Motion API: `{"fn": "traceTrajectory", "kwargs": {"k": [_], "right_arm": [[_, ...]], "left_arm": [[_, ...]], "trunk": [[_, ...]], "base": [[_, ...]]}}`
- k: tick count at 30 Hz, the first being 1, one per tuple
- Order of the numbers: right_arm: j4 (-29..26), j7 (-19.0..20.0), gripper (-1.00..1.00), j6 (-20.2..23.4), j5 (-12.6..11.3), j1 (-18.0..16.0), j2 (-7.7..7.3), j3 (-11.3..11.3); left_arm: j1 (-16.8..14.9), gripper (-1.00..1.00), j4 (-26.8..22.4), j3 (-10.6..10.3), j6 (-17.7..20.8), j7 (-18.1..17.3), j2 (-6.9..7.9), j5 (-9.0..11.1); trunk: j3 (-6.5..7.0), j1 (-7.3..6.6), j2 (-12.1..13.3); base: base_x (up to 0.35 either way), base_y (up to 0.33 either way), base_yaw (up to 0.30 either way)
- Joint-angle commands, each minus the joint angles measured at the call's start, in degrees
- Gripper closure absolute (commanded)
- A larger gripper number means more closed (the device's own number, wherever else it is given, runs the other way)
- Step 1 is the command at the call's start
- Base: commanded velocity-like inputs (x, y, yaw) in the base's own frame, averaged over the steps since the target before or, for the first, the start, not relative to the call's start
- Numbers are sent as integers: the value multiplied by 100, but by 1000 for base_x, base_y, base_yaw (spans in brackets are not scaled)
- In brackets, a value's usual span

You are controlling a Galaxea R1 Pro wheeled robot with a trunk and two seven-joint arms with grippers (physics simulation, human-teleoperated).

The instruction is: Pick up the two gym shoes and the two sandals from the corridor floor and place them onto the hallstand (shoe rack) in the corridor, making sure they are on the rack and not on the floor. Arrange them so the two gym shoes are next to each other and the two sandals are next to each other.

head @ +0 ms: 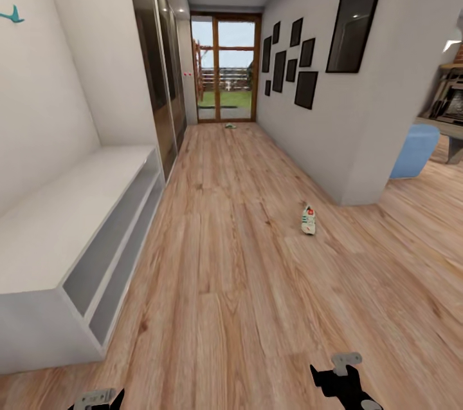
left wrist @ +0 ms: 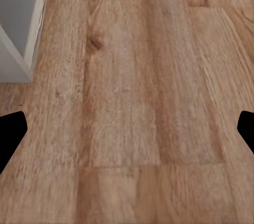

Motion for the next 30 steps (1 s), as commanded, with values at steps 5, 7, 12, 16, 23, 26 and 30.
{"fn": "traceTrajectory", "kwargs": {"k": [5, 7, 12, 16, 23, 26, 30], "right_arm": [[7, -1, -100, -20, -69, -4, 1, 35], [7, -5, -100, -20, -69, -4, 3, 35], [7, -9, -100, -20, -74, -4, 6, 35], [7, -10, -100, -20, -78, -4, 6, 35], [7, -10, -100, -20, -84, -4, 6, 33], [7, -10, -100, -20, -86, -4, 6, 29], [7, -10, -100, -20, -87, -4, 6, 27]], "left_arm": [[-5, -100, 11, 37, -3, -57, -3, 22], [-5, -100, 12, 37, -3, -57, -4, 22], [-5, -100, 15, 37, -4, -57, -7, 19], [-5, -100, 15, 37, -6, -57, -4, 20], [-5, -100, 8, 37, -9, -57, -3, 21], [-5, -100, 7, 37, -10, -57, -3, 21], [-5, -100, 7, 37, -9, -57, -3, 22]], "trunk": [[-5, 3, -2], [-5, 3, -2], [-5, 3, -2], [-5, 3, -2], [-5, 3, -2], [-5, 3, -2], [-5, 3, -2]], "base": [[340, 95, 0], [340, 89, 0], [337, 9, 0], [315, -95, 0], [303, -126, 0], [318, -78, 0], [331, -33, 0]]}}
